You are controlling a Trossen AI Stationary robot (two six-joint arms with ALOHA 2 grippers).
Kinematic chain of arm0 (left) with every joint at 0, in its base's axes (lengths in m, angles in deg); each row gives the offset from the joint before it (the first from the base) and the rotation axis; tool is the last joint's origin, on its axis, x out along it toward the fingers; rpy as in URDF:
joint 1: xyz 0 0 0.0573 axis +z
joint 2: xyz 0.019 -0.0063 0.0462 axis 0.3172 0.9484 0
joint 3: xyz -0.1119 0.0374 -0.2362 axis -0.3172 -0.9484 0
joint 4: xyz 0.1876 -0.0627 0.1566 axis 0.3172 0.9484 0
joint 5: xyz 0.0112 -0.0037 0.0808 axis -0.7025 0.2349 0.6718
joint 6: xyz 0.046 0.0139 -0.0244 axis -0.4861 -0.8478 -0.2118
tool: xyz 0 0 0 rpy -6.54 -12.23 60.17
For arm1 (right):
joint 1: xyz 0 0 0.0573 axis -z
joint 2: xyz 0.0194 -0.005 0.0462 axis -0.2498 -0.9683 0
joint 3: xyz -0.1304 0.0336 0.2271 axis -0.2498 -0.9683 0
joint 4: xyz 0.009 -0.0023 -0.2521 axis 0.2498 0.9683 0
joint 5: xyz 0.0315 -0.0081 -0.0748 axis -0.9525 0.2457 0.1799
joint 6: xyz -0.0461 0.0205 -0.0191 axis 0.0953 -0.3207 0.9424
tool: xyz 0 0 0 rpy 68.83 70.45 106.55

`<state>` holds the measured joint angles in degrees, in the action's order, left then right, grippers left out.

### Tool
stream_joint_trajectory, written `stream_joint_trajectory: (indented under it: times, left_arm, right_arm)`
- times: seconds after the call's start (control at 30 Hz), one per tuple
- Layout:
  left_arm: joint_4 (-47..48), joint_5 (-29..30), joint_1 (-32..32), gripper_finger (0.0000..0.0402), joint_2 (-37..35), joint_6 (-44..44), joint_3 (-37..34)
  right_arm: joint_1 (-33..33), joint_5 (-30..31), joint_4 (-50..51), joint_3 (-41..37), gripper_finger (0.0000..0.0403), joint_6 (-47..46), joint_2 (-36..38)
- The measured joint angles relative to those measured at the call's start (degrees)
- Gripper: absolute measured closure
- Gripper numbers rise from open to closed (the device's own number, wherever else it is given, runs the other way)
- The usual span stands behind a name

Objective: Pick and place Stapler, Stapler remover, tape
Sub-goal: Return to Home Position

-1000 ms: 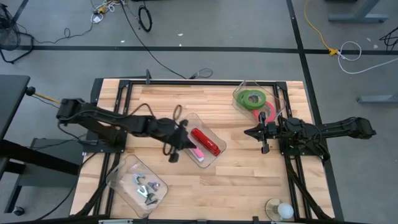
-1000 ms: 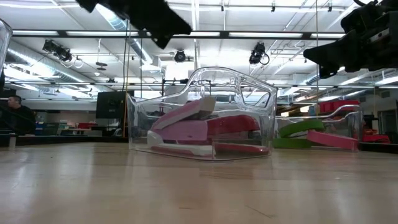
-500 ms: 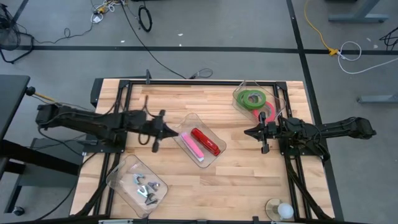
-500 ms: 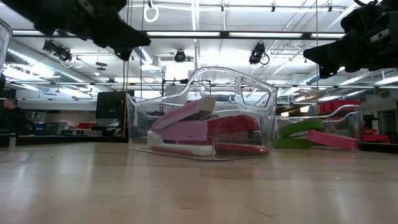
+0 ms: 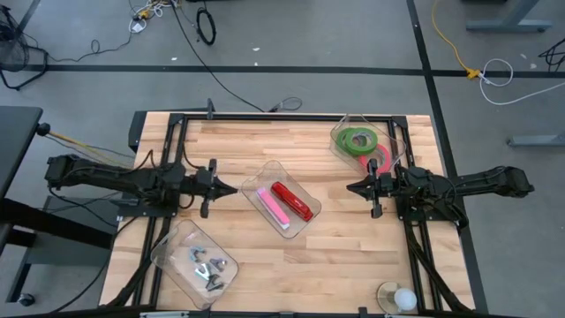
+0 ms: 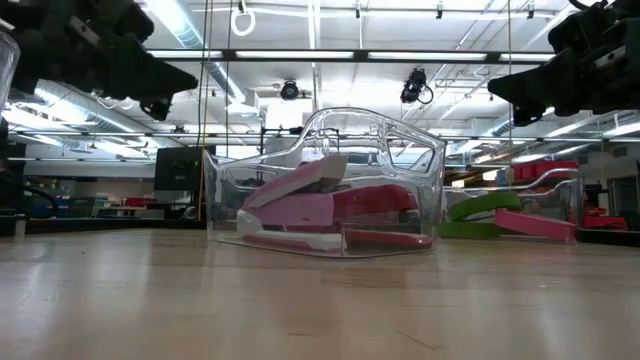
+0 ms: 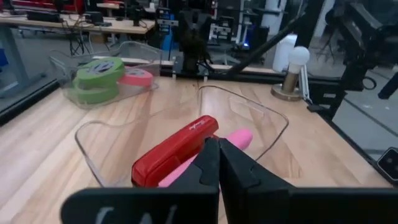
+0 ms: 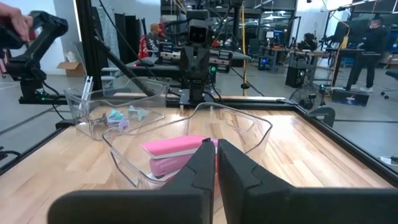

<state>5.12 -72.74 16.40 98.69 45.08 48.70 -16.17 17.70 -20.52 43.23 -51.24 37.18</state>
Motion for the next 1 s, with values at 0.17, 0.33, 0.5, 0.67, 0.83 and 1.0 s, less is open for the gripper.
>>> stream_joint_trajectory:
  times: [0.17,0.33,0.5,0.67,0.83,1.0]
  left_arm:
    - [-1.5,1.1,-1.6,0.0401,-4.4,1.8,-3.6]
    - [-2.2,1.7,-3.2,0.0401,-8.5,2.4,-6.0]
    - [-2.4,3.1,-4.6,0.0401,-11.6,2.9,-7.4]
    - [-4.7,3.4,-5.4,0.0401,-14.3,3.4,-9.3]
    - [-5.0,3.4,-5.6,0.0401,-16.4,2.8,-9.3]
    - [-3.8,3.4,-5.5,0.0401,-20.4,1.2,-9.3]
  right_arm:
    - [0.0,0.0,0.0,0.0,0.0381,0.0,0.0]
    - [0.0,0.0,0.0,0.0,0.0381,0.0,0.0]
    - [0.0,0.0,0.0,0.0,0.0381,0.0,0.0]
    - [0.0,0.0,0.0,0.0,0.0381,0.0,0.0]
    - [0.0,0.0,0.0,0.0,0.0381,0.0,0.0]
    - [0.0,0.0,0.0,0.0,0.0381,0.0,0.0]
